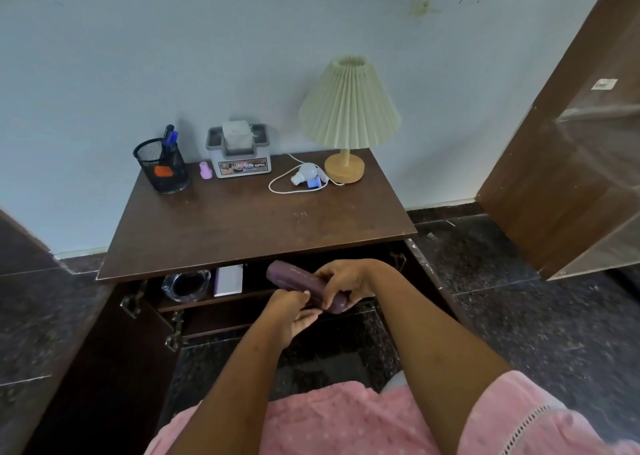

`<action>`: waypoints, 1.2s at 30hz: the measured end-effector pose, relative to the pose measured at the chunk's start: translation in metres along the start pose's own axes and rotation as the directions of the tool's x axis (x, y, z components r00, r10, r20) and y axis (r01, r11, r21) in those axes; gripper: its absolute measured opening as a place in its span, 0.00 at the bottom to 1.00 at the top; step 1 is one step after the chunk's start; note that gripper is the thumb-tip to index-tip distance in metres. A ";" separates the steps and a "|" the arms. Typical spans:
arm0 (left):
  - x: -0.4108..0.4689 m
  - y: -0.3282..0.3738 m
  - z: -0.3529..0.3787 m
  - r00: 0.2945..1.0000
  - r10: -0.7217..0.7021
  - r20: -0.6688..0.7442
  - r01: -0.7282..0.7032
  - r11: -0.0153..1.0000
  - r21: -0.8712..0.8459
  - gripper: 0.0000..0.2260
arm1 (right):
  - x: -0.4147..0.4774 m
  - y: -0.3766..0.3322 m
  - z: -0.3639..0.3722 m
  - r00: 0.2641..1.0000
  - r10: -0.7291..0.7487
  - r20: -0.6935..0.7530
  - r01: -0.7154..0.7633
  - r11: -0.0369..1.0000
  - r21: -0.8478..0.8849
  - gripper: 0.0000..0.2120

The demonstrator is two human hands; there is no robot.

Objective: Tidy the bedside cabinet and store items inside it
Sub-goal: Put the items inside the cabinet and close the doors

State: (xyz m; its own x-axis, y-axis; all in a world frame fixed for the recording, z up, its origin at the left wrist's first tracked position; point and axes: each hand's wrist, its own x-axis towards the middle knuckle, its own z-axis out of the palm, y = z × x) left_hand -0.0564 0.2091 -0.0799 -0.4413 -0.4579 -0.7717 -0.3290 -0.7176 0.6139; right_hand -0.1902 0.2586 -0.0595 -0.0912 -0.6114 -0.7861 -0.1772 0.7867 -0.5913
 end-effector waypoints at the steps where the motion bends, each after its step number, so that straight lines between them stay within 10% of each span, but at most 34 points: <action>1: 0.005 -0.002 0.000 1.000 -0.008 -0.013 0.008 1.000 0.007 0.18 | 0.005 0.003 0.001 1.000 0.020 0.005 -0.020 1.000 0.001 0.29; 12: 0.059 -0.010 0.028 0.987 0.069 0.147 -0.103 0.966 0.239 0.23 | 0.070 0.049 -0.013 0.961 0.137 -0.241 -0.066 0.957 0.283 0.31; 24: 0.125 -0.024 0.051 0.956 -0.058 0.289 -0.080 0.892 0.445 0.21 | 0.134 0.077 -0.041 0.645 0.214 -0.733 -0.178 0.976 0.127 0.27; 36: 0.145 -0.019 0.058 0.958 -0.018 0.286 -0.105 0.908 0.406 0.23 | 0.159 0.085 -0.049 0.454 0.277 -0.847 -0.151 0.961 0.234 0.25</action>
State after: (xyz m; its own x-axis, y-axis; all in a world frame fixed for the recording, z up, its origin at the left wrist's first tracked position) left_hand -0.1623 0.1868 -0.1944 -0.6561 -0.2757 -0.7025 -0.5912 -0.3907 0.7055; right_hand -0.2681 0.2238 -0.2261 -0.9203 -0.1317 -0.3684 0.0725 0.8678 -0.4915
